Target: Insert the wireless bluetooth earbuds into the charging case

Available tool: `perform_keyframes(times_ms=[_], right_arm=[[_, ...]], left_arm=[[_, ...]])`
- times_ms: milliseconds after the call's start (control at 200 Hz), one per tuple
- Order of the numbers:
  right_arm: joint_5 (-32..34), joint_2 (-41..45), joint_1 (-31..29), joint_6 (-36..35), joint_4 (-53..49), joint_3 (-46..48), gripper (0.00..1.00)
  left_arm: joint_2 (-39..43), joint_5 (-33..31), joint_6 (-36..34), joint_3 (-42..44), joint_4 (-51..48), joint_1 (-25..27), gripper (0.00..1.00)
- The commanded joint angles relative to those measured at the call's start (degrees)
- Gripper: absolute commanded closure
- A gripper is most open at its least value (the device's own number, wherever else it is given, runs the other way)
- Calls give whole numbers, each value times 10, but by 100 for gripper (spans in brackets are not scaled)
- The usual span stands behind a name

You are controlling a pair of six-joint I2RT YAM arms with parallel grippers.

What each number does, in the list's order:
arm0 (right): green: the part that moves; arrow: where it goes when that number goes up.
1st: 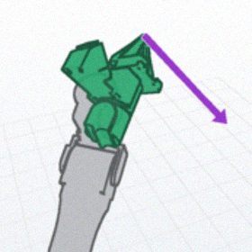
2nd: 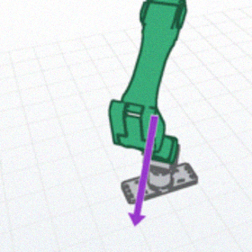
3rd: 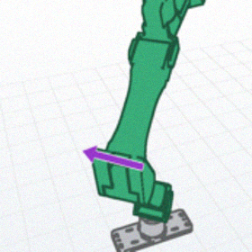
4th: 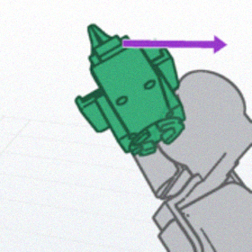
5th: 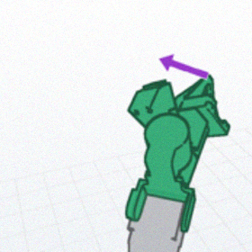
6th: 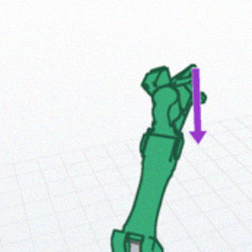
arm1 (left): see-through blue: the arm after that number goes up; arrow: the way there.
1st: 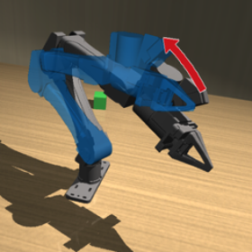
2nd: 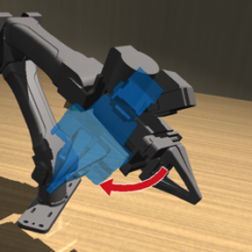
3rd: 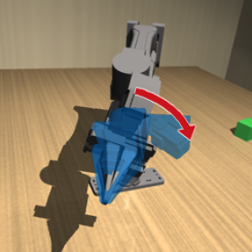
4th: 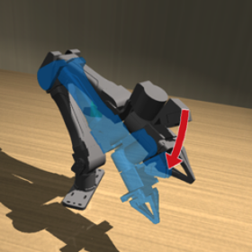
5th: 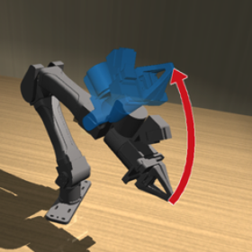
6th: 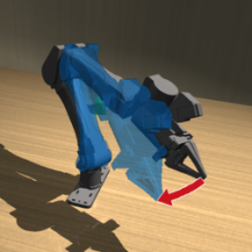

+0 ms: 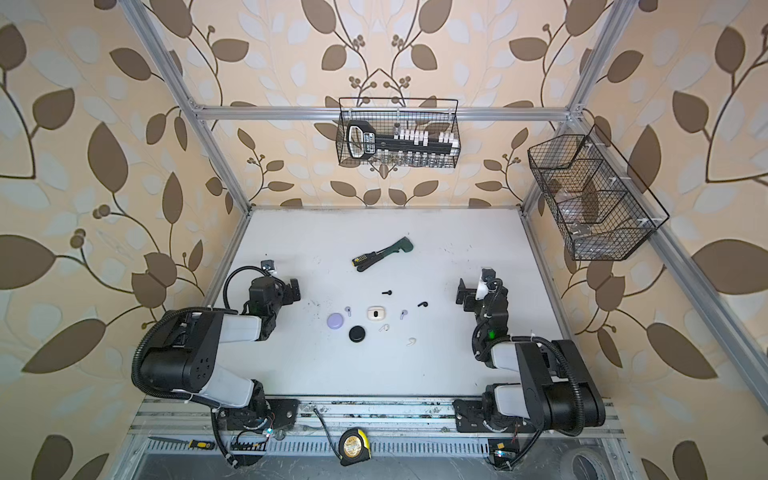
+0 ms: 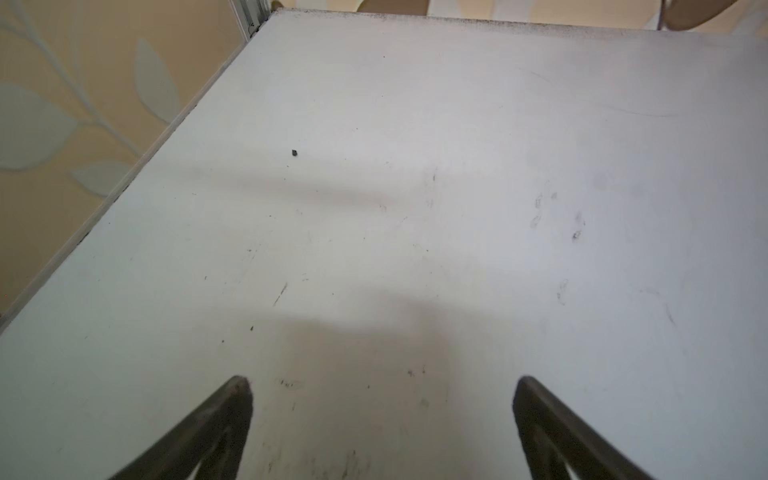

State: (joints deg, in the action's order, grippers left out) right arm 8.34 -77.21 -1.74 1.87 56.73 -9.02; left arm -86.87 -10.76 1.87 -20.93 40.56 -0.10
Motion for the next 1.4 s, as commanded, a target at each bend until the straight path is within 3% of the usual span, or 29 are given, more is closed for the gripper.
perform_keyframes(times_ms=[0, 730, 900, 1110, 1260, 1395], right_arm=[[-5, 2, 0, -10, 10, -13, 0], [7, 6, 0, -10, 12, -14, 0], [93, 92, 6, 41, -167, -67, 0], [92, 133, 26, 65, -193, -65, 0], [130, 186, 27, 81, -251, -74, 0], [231, 220, 28, 174, -415, -141, 0]], left_arm=[[13, 5, 3, -14, 14, -4, 1], [13, 5, 3, -15, 14, -4, 1], [14, 5, 3, -12, 15, -4, 1], [40, -7, 6, -22, -22, -4, 1], [125, -55, 26, -52, -125, -4, 1], [201, -76, 67, -45, -150, -4, 1]])
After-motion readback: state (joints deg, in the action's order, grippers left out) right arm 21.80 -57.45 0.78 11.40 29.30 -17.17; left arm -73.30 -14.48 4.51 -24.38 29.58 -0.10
